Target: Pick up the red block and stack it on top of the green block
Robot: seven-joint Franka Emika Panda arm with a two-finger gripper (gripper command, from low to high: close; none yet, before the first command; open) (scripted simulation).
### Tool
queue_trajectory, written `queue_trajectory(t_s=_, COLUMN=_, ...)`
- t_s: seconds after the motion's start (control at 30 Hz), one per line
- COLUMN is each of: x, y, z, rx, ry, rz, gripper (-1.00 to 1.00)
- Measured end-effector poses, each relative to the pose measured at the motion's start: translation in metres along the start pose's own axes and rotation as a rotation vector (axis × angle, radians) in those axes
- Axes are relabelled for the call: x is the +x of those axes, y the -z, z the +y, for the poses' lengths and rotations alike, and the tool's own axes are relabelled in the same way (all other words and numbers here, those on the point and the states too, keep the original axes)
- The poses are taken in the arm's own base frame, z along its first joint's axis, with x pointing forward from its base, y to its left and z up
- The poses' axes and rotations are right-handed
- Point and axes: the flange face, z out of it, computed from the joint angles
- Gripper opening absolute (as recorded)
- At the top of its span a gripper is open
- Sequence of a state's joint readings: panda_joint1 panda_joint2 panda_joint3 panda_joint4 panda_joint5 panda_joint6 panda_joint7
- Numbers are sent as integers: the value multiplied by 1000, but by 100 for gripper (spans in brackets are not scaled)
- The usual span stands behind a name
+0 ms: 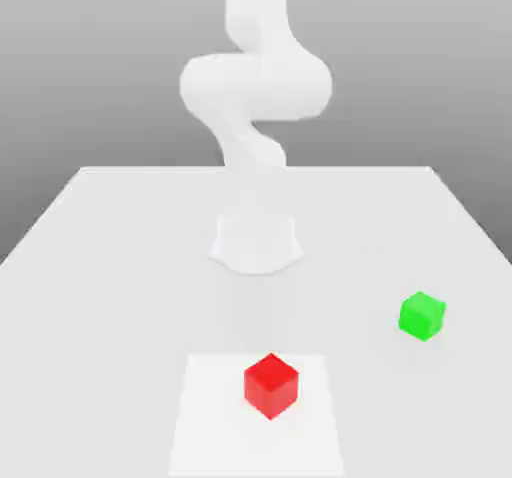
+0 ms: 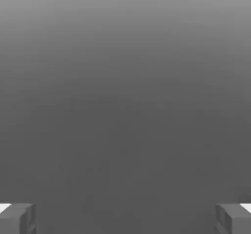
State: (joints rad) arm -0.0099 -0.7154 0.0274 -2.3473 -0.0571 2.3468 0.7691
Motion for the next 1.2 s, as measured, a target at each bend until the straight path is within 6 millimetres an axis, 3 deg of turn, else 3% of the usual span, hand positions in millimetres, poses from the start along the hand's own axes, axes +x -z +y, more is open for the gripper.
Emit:
queue_trajectory(t_s=0.13, x=-30, y=-105, z=11, rx=-143, ry=166, rz=-88, gripper=0)
queue_trajectory(t_s=0.27, x=-69, y=-194, z=41, rx=-241, ry=313, rz=-211, gripper=0)
queue_trajectory(t_s=0.4, x=-119, y=-267, z=85, rx=-291, ry=448, rz=-367, gripper=0)
queue_trajectory(t_s=0.5, x=-161, y=-307, z=118, rx=-291, ry=536, rz=-492, gripper=0)
queue_trajectory(t_s=0.67, x=-233, y=-344, z=160, rx=-227, ry=660, rz=-677, gripper=0)
queue_trajectory(t_s=1.0, x=-267, y=-391, z=191, rx=-220, ry=660, rz=-694, gripper=0)
queue_trajectory(t_s=1.03, x=-271, y=-394, z=194, rx=-221, ry=661, rz=-696, gripper=-100)
queue_trajectory(t_s=1.2, x=-271, y=-394, z=194, rx=-222, ry=661, rz=-697, gripper=-100)
